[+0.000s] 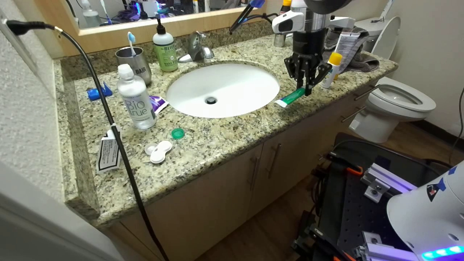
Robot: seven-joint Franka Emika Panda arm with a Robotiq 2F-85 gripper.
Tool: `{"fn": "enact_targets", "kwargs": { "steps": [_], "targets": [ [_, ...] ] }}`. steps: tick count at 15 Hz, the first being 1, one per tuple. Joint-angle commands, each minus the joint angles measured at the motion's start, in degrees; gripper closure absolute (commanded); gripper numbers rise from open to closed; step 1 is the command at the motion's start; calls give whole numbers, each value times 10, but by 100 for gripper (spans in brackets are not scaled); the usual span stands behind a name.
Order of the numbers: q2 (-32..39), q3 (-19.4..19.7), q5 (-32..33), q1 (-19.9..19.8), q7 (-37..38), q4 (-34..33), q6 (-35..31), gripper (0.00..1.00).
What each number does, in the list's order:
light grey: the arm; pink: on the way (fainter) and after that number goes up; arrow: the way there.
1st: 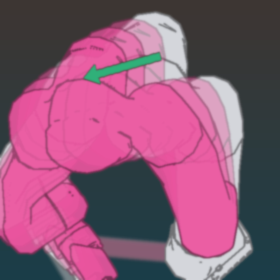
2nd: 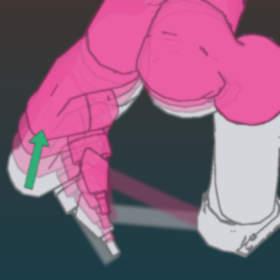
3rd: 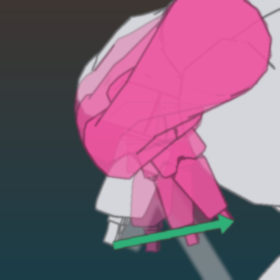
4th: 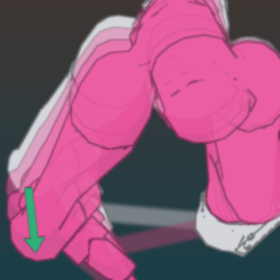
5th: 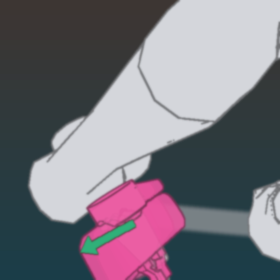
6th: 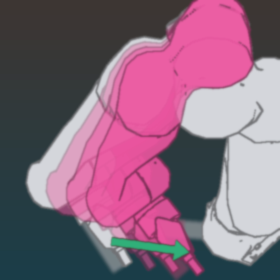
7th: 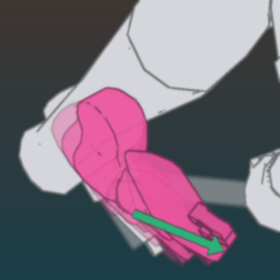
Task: Move the green tube to the front edge of the sink
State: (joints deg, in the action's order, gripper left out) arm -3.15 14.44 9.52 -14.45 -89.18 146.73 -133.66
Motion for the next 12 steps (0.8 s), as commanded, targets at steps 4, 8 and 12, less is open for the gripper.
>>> {"fn": "enact_targets", "kwargs": {
  "steps": [4, 8, 12],
  "targets": [
    [22, 19, -30, -7, -50, 42, -140, 93],
    [36, 20, -83, -8, -94, 47, -167, 93],
    [47, 16, -85, -8, -88, 41, -167, 41]
  ]
}}
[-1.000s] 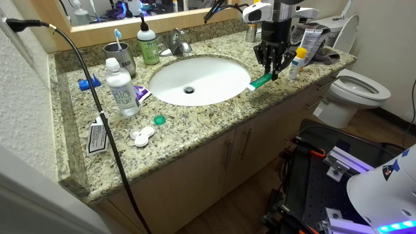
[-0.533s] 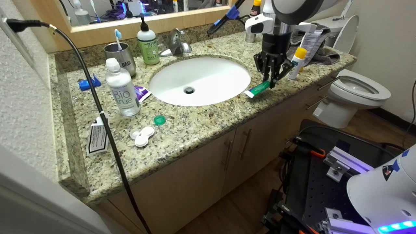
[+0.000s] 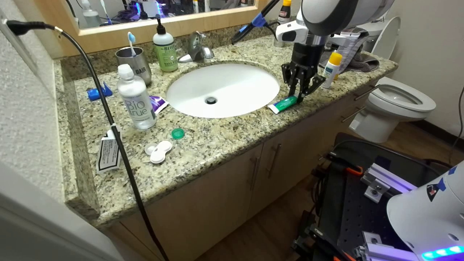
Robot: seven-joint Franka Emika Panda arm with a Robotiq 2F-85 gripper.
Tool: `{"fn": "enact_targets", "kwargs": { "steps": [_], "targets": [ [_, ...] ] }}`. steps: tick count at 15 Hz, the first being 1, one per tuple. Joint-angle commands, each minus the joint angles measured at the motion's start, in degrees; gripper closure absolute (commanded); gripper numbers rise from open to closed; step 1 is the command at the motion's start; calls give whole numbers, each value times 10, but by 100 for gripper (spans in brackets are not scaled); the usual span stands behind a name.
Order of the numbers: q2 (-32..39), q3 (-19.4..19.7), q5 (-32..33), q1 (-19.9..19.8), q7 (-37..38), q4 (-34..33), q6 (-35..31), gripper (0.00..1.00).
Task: Move the green tube to the front edge of the sink
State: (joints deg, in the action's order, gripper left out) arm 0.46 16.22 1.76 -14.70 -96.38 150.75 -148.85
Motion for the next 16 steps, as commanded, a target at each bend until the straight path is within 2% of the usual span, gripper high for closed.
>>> {"fn": "enact_targets", "kwargs": {
  "steps": [1, 5, 6, 8, 10, 11, 13, 14, 16],
  "targets": [
    [12, -1, -1, -6, -15, -4, -8, 35],
    [-15, 0, 12, -7, -5, -7, 6, 5],
    [-40, 3, 24, -9, 4, -11, 19, 1],
    [-102, 6, 57, -13, 28, -17, 60, 0],
    [-165, 7, 64, -11, 27, -19, 97, 0],
    [-199, 8, 63, -8, 27, -24, 121, 0],
    [-278, 21, 23, 13, -21, -23, 162, 0],
    [-204, 15, 49, 8, 20, -37, 129, 0],
    [-266, 19, 39, 15, 6, -36, 162, 0]
  ]
}}
